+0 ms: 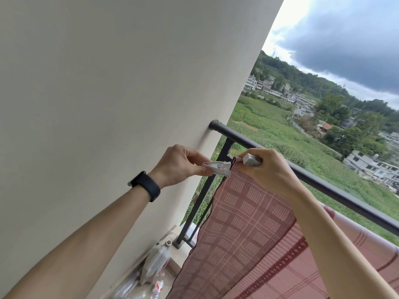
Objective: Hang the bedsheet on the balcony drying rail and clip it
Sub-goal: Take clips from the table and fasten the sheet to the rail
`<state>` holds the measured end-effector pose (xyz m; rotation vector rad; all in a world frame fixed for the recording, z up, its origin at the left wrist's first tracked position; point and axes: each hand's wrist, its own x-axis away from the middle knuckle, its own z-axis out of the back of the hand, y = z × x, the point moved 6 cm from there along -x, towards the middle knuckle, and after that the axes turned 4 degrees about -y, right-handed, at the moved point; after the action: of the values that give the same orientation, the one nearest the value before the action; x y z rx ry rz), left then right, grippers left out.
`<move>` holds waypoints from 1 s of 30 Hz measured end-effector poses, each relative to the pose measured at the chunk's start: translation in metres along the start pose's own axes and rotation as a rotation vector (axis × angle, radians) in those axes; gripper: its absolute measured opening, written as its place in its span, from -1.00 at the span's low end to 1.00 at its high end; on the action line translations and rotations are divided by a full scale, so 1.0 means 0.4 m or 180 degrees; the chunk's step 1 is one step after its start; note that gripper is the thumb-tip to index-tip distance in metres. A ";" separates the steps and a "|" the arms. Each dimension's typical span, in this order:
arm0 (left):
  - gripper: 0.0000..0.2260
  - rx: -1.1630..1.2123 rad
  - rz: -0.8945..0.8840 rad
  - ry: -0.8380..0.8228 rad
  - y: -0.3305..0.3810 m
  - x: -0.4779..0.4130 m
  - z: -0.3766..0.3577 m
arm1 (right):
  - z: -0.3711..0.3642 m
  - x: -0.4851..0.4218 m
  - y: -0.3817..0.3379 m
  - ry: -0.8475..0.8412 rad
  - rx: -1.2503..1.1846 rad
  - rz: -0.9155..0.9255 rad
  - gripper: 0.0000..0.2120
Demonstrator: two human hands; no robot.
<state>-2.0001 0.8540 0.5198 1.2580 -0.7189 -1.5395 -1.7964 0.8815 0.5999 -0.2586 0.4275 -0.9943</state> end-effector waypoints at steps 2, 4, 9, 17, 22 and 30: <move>-0.80 -0.0021 -0.0001 -0.0039 0.008 -0.010 -0.008 | -0.001 -0.001 0.001 0.0005 0.0032 -0.0005 -0.89; -0.79 -0.0099 -0.0032 -0.0099 0.020 -0.021 -0.024 | 0.000 0.000 0.002 0.0014 0.0051 -0.0013 -0.90; -0.65 -0.0134 0.0067 -0.0287 0.019 -0.042 -0.031 | 0.005 0.005 0.003 0.0097 0.0050 0.0008 -0.91; -0.38 0.0392 0.0219 -0.0088 -0.045 0.035 -0.048 | 0.051 0.106 -0.013 0.1496 -0.0682 0.0512 -0.88; -0.70 0.0802 0.0796 0.0265 -0.185 0.176 -0.099 | -0.124 0.238 0.011 0.1005 -0.1850 0.0351 -0.62; -0.61 0.1255 0.1592 -0.0544 -0.310 0.416 -0.295 | -0.578 0.364 0.164 -0.0398 -0.3747 -0.2124 -0.41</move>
<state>-1.9239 0.7574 0.3151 1.1136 -1.3846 -1.1280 -1.7847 0.7883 0.3352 -1.5941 0.8069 -1.2593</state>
